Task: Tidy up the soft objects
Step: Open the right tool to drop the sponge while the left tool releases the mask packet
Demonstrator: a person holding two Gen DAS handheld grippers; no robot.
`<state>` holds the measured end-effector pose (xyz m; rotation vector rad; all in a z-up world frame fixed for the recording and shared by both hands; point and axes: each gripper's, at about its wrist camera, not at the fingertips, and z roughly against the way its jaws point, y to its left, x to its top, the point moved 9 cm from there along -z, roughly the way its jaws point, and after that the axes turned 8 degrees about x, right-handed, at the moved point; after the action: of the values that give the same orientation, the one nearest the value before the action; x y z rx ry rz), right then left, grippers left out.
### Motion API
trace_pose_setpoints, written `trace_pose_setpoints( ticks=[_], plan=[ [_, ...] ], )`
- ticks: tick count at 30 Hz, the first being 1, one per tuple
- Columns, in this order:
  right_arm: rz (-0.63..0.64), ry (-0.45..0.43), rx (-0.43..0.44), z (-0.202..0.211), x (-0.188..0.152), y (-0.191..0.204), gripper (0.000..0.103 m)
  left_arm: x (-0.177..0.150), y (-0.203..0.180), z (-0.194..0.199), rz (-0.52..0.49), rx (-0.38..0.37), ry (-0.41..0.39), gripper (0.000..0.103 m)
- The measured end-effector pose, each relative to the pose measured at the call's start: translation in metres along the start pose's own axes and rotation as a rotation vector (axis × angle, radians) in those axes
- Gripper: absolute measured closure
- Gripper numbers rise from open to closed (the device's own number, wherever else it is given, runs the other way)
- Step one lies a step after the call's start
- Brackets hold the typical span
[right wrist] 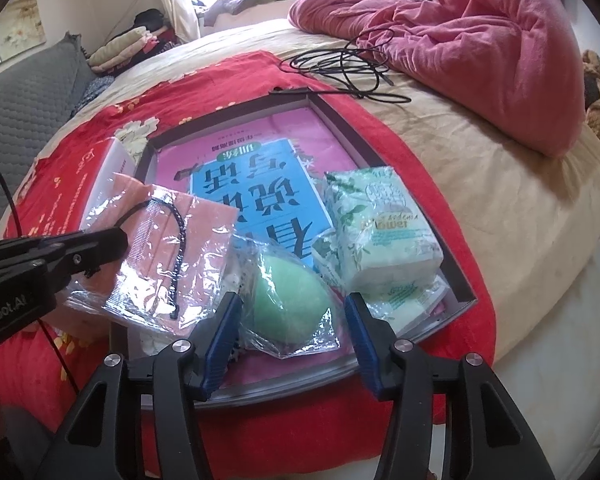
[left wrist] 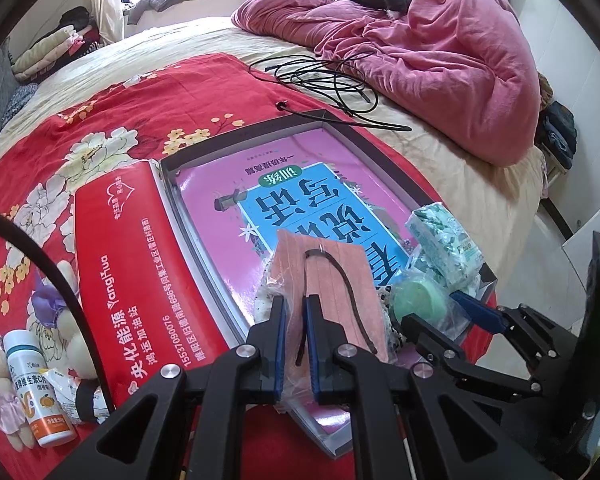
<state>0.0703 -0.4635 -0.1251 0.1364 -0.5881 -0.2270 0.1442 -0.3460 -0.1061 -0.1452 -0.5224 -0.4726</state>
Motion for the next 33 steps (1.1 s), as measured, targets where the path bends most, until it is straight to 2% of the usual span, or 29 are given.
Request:
trace_pose_setpoints(
  ticks=[6, 17, 23, 26, 33],
  plan=[
    [0.011, -0.01, -0.008, 0.011, 0.005, 0.0, 0.041, -0.001, 0.003, -0.001, 0.014, -0.007, 0.018, 0.092],
    [-0.005, -0.034, -0.034, 0.031, 0.006, -0.012, 0.04, -0.001, 0.003, -0.002, 0.017, -0.014, 0.022, 0.092],
    [-0.01, -0.039, -0.037, 0.036, 0.006, -0.014, 0.04, 0.0, 0.003, -0.001, 0.013, -0.011, 0.018, 0.085],
    [-0.015, -0.041, -0.038, 0.037, 0.007, -0.014, 0.04, 0.0, 0.002, 0.001, 0.007, -0.006, 0.013, 0.078],
    [-0.021, -0.051, -0.047, 0.043, 0.008, -0.018, 0.039, 0.0, -0.001, 0.004, 0.0, 0.002, 0.01, 0.074]
  ],
)
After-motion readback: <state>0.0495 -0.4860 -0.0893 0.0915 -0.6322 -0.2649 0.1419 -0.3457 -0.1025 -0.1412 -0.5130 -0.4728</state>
